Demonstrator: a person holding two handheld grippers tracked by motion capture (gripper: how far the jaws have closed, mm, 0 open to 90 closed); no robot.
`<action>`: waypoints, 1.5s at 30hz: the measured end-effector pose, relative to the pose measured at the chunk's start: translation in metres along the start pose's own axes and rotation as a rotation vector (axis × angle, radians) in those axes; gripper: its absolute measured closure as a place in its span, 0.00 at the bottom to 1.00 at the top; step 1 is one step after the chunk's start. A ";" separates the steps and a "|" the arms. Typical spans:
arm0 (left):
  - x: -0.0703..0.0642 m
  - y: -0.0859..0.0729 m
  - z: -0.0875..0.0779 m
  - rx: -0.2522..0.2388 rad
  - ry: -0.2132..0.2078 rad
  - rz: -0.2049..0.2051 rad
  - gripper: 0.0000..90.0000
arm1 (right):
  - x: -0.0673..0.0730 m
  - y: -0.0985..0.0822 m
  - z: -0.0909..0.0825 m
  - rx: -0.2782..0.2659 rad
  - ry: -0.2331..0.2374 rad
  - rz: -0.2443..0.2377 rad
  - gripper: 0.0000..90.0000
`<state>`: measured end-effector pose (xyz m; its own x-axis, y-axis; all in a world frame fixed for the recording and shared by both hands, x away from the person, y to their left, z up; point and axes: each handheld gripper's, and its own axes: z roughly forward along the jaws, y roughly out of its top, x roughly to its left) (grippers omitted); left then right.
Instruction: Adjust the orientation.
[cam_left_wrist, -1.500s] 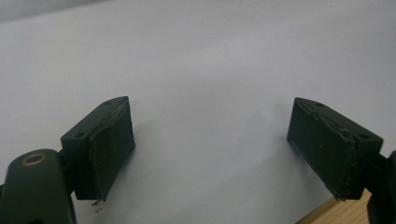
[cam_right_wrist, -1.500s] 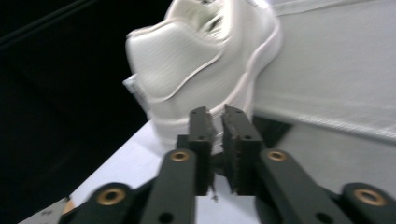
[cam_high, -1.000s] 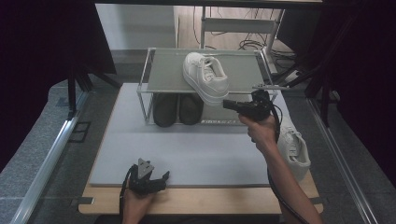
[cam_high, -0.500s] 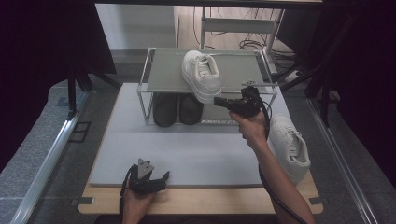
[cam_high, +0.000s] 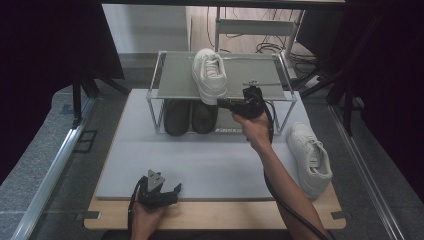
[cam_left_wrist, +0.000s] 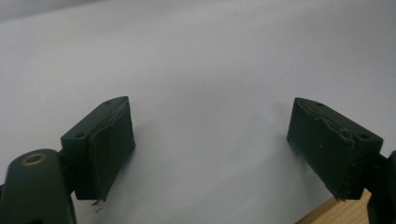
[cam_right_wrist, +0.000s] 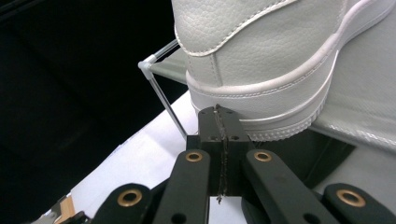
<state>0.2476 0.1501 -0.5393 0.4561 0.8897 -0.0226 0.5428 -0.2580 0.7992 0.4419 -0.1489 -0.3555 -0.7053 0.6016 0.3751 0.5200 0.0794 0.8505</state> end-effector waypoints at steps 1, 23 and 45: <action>0.000 0.000 0.000 0.000 0.000 0.000 0.16 | 0.001 0.001 0.003 0.000 -0.003 -0.002 1.00; 0.000 0.000 0.000 -0.001 0.001 0.002 0.16 | 0.017 0.014 0.045 0.030 -0.036 -0.094 1.00; 0.000 0.000 0.000 0.001 0.001 0.006 0.16 | 0.034 -0.008 0.027 0.131 -0.127 -0.299 0.71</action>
<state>0.2476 0.1504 -0.5393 0.4582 0.8887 -0.0172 0.5411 -0.2635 0.7986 0.4270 -0.1072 -0.3593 -0.7746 0.6296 0.0604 0.3623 0.3633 0.8584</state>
